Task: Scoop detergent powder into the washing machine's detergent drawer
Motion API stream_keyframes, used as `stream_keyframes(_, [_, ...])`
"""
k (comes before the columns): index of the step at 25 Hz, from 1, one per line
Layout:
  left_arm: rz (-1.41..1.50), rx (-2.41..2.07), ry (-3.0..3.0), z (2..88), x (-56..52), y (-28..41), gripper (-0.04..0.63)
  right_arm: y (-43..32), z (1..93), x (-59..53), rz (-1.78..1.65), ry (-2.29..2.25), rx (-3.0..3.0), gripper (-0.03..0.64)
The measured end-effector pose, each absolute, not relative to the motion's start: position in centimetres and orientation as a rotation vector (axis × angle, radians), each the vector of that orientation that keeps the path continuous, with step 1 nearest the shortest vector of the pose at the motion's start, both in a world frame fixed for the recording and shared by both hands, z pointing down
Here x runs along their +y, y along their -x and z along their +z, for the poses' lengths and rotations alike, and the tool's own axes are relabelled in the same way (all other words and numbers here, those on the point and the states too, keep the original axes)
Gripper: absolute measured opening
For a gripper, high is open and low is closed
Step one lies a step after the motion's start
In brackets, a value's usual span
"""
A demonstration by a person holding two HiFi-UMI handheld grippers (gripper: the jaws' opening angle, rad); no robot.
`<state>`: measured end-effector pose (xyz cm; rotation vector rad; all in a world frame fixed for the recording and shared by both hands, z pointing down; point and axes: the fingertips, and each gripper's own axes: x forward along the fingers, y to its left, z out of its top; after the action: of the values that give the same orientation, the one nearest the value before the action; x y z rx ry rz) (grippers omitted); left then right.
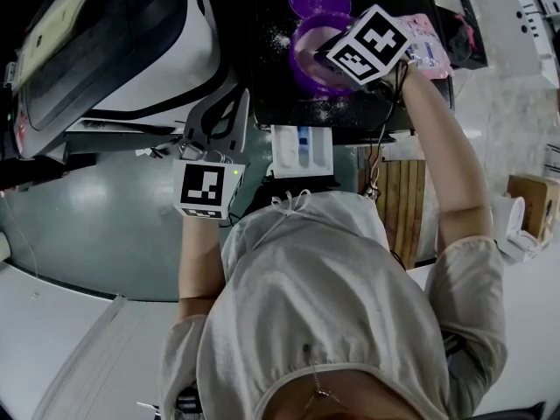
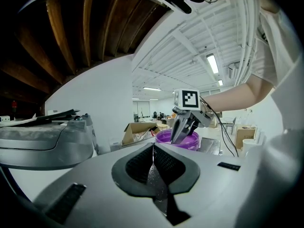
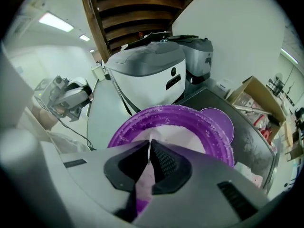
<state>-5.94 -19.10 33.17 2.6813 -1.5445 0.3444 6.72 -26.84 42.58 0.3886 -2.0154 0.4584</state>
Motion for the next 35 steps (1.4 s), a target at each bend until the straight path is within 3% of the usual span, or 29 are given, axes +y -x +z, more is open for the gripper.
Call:
stream_keyframes(25, [0.34, -1.597, -2.695, 31.3, -18.7, 2.3, 0.023, -8.5, 34.8, -25.7, 1.483, -0.404, -2.389, 0.012])
stream_keyframes(35, [0.315, -1.626, -2.686, 30.5, -16.1, 0.4, 0.023, -11.7, 33.3, -23.2, 1.621, -0.495, -2.453, 0.012])
